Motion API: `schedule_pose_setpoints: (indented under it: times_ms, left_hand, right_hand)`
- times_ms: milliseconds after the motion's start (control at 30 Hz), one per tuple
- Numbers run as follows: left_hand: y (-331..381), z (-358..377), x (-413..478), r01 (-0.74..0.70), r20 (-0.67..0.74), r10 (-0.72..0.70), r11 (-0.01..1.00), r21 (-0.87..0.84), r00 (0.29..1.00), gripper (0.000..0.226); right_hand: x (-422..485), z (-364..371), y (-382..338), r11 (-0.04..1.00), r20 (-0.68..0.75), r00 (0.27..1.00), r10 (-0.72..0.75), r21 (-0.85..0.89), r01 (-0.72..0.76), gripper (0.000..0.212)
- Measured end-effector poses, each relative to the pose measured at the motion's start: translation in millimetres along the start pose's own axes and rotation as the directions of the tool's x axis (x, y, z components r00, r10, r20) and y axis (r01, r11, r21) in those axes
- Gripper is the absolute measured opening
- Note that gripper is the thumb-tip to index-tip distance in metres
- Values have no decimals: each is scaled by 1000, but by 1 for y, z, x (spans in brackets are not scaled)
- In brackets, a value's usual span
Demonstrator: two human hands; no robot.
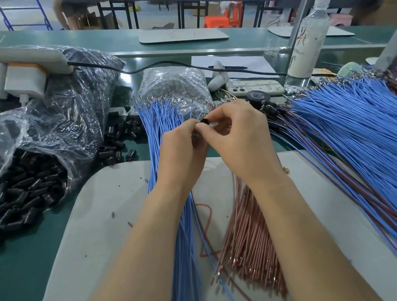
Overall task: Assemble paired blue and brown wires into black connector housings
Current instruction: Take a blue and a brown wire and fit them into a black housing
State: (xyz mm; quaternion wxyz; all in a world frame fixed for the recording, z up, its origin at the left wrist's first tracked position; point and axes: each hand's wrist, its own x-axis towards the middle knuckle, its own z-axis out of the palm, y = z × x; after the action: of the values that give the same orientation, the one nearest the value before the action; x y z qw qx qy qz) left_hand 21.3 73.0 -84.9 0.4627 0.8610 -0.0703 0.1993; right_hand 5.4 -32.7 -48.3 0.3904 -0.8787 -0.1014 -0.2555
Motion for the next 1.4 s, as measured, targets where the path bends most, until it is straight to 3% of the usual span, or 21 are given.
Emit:
schedule_pose_setpoints:
  times_ms: [233,367,500,700,1133,1233,1400]
  left_hand:
    - [-3,0,1,-4,-11,4,998,-58,1000,18]
    - [-3,2,0,-6,-23,4,995,-97,1000,16]
    - [0,2,0,11,-39,-14,997,-83,999,17]
    - [3,-2,0,-13,-40,12,1000,-7,999,22]
    - [-1,-2,1,-27,10,26,995,101,1000,20]
    - [-1,-10,2,-14,121,18,999,-32,993,12]
    - [-3,-24,4,37,300,39,969,-245,953,23]
  right_hand:
    - [3,-9,3,990,103,991,84,106,-95,6]
    - [5,-19,6,948,106,983,147,270,-171,16]
    - [4,-25,3,925,115,986,118,350,-151,19]
    - [2,-24,-1,954,143,989,37,289,-78,15]
    - [2,-15,3,999,35,999,-14,40,12,10]
    - [4,-16,9,999,44,999,17,38,-19,12]
    - [8,-23,22,985,156,985,73,144,-96,12]
